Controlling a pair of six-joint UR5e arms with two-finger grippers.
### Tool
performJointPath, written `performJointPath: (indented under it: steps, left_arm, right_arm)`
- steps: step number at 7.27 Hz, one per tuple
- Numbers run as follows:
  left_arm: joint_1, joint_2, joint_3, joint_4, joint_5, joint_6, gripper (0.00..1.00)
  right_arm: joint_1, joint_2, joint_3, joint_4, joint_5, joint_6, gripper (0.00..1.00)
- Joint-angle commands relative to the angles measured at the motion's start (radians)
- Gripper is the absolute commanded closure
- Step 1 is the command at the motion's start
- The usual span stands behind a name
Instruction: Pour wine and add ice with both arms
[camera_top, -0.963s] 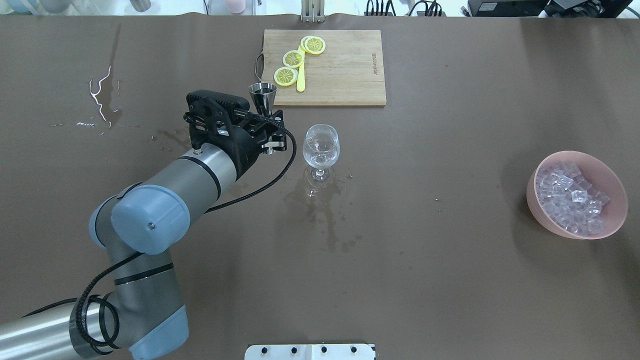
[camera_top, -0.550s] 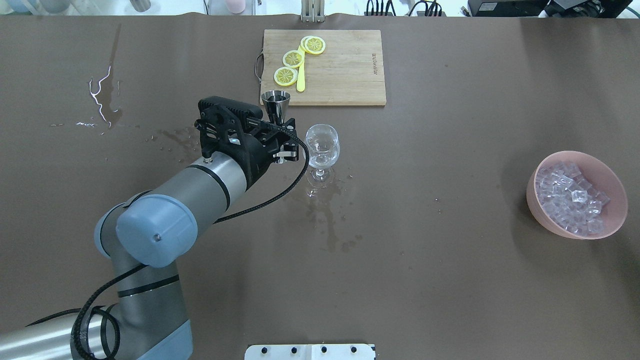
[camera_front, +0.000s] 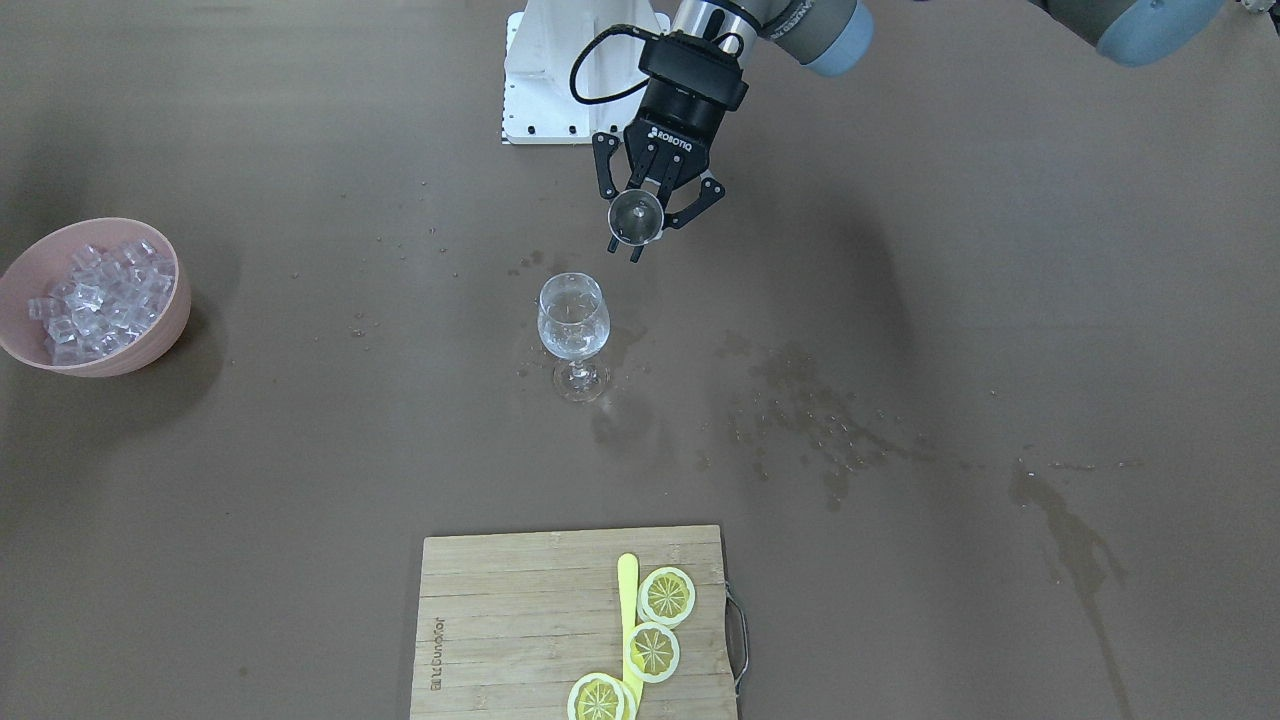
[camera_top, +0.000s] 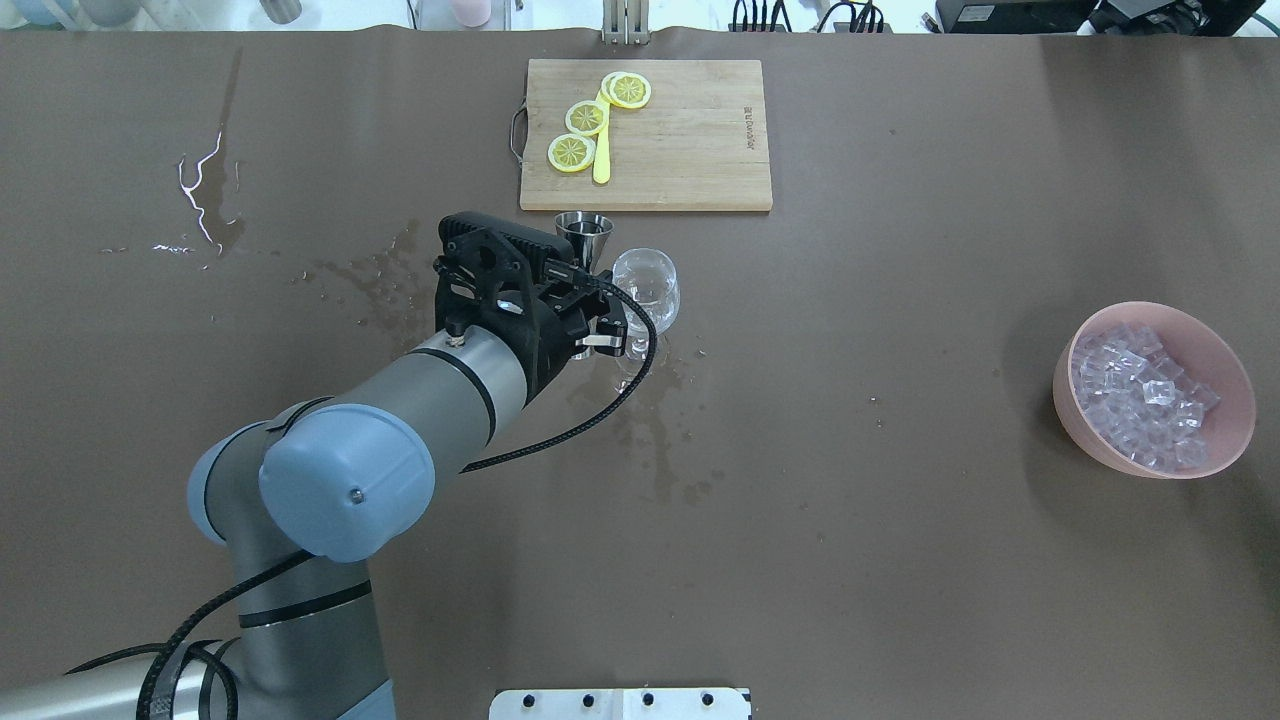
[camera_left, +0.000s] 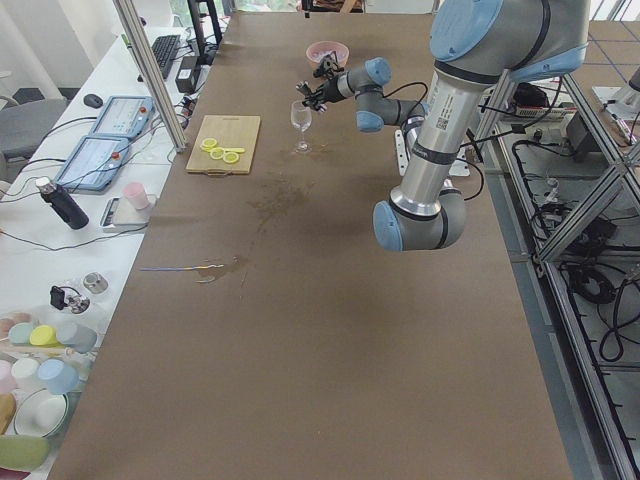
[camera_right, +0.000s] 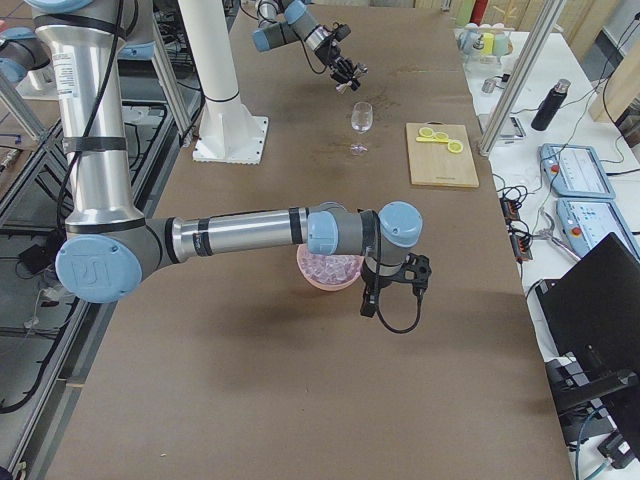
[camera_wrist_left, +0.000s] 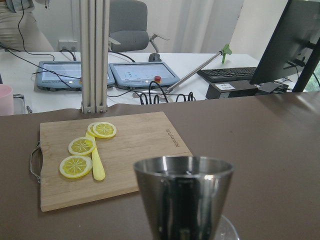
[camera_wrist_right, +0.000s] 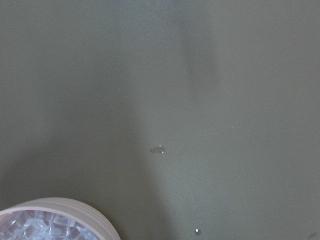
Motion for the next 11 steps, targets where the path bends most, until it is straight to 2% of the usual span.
performJointPath:
  steps: [1,7,8,11]
  left_arm:
    - [0.001,-0.066,-0.022,0.160,-0.020,0.001,1.00]
    - [0.002,-0.139,-0.042,0.409,-0.123,0.002,1.00]
    - [0.002,-0.156,-0.040,0.439,-0.161,0.002,1.00]
    - [0.001,-0.172,-0.043,0.496,-0.199,0.022,1.00]
  right_arm:
    - [0.000,0.002,-0.003,0.000,0.000,0.000,0.00]
    - [0.000,0.008,-0.003,0.000,0.001,-0.001,0.00]
    - [0.000,0.008,-0.003,0.000,0.001,-0.001,0.00]
    - [0.000,0.008,-0.003,0.000,0.001,-0.001,0.00]
